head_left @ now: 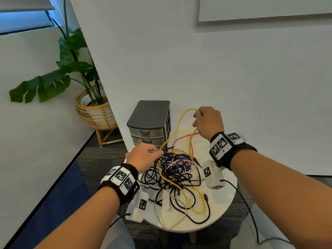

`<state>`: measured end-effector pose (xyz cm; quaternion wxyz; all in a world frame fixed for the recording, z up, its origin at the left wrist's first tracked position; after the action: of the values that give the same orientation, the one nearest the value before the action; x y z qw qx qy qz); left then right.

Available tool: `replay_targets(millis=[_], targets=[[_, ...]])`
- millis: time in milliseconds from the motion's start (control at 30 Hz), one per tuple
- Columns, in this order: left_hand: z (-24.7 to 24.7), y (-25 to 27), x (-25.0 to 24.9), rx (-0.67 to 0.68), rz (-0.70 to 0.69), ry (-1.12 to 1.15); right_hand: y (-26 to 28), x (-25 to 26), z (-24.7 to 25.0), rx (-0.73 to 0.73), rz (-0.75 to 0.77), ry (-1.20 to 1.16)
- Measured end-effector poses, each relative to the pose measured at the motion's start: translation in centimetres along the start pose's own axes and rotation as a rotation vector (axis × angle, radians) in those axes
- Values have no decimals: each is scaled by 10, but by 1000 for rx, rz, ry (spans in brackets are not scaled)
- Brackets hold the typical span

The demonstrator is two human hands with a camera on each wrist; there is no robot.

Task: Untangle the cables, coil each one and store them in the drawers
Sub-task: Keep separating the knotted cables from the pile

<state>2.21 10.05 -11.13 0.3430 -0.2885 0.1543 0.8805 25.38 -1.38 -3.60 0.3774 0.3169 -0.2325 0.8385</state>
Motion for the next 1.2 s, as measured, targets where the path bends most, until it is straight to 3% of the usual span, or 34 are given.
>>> replay_targets(millis=[67, 167, 233, 300, 367, 467, 600, 633, 700, 733, 833, 900, 967, 1033, 1100, 1200], targets=[[0, -1, 2, -31, 23, 0, 10, 10, -1, 14, 101, 309], [2, 2, -4, -87, 15, -8, 51, 55, -17, 20, 537, 459], [3, 4, -14, -119, -12, -53, 78, 68, -50, 234, 727, 484], [3, 6, -21, -139, -43, -77, 89, 59, -84, 525, 674, 560], [3, 9, -24, -141, -73, -93, 91, 53, -97, 626, 645, 613], [3, 12, -19, -109, -78, -99, 73, 54, -82, 490, 586, 531], [3, 11, -14, -26, -33, -143, 28, 43, -18, 25, 321, 222], [3, 10, -15, -17, -35, -142, 24, 39, -7, -35, 272, 178], [3, 8, -20, -16, -52, -141, 26, 40, -3, -40, 271, 195], [3, 7, -23, -25, -66, -141, 33, 46, -6, -32, 345, 260], [4, 8, -30, -68, -86, -129, 76, 75, -34, 63, 735, 523], [4, 10, -32, -83, -83, -128, 97, 77, -64, 253, 884, 700], [5, 12, -32, -98, -82, -126, 98, 66, -83, 392, 852, 809], [7, 14, -31, -118, -81, -119, 95, 64, -83, 399, 829, 786], [7, 14, -28, -109, -72, -123, 87, 66, -74, 327, 754, 714], [5, 13, -24, -42, -53, -190, 57, 58, -40, 118, 483, 582]])
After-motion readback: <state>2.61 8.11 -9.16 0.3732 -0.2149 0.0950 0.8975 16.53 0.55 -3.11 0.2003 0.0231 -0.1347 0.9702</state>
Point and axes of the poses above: each hand's wrist, its own y-axis away from the middle knuckle, its own z-axis out of the back of the hand, x = y × z, the point moved 8 cm from there along -y, towards the middle knuckle, and after that the axes turned 4 degrees about -z, right-handed, at the moved point
